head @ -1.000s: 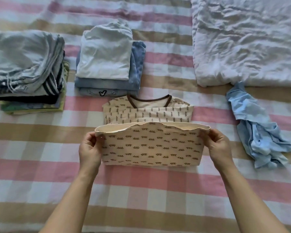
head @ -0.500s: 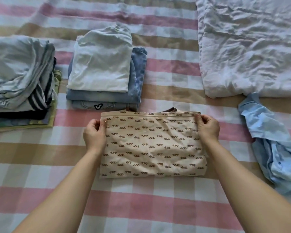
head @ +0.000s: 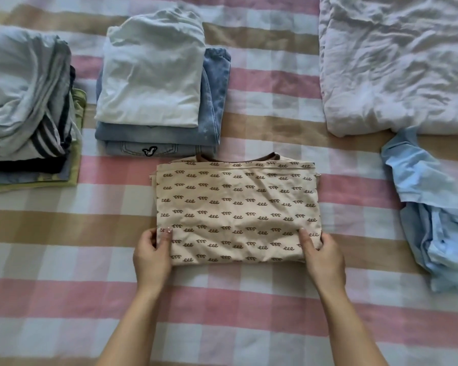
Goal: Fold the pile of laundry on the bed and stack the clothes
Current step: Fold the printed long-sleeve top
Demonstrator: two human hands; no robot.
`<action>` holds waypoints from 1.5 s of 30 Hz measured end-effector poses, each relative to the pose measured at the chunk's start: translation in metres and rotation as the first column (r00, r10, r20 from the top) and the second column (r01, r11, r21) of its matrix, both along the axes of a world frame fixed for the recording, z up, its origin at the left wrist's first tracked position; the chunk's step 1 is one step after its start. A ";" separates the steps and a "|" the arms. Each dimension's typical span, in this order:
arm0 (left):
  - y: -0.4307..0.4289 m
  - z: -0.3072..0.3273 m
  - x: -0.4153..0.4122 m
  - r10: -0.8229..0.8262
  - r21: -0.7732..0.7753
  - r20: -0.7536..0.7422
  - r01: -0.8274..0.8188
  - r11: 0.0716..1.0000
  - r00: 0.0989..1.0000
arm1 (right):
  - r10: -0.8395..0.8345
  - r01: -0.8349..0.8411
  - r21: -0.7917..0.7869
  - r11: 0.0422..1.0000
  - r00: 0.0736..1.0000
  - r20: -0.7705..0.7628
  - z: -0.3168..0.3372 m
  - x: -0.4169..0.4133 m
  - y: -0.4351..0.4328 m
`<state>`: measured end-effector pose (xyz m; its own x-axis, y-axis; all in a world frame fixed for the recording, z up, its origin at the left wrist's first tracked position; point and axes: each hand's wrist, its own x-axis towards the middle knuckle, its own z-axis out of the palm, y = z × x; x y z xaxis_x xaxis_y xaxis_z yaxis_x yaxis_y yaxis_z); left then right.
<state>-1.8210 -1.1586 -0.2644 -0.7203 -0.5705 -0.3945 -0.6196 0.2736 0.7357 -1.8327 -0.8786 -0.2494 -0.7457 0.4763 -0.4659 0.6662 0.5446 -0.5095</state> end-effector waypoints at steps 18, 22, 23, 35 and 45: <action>-0.007 0.022 0.114 -0.102 -0.193 0.195 0.140 0.971 0.975 | -0.202 0.196 -0.168 0.966 0.979 -0.019 0.014 0.131 -0.006; 0.017 0.037 0.093 -0.260 -0.466 0.098 0.275 0.841 0.961 | -0.205 0.196 -0.233 0.953 0.979 -0.018 0.013 0.132 0.001; 0.031 0.041 0.085 -0.344 -0.463 0.035 0.320 0.827 0.938 | -0.215 0.204 -0.245 0.948 0.976 -0.019 0.013 0.132 0.002; 0.245 0.020 0.000 -0.722 -0.318 0.272 0.768 0.556 0.636 | -0.242 0.226 -0.386 0.894 0.970 0.007 0.000 0.138 0.011; 0.248 0.010 -0.014 -0.713 -0.403 0.215 0.725 0.558 0.668 | -0.351 0.307 -0.525 0.794 0.936 0.017 0.001 0.142 0.011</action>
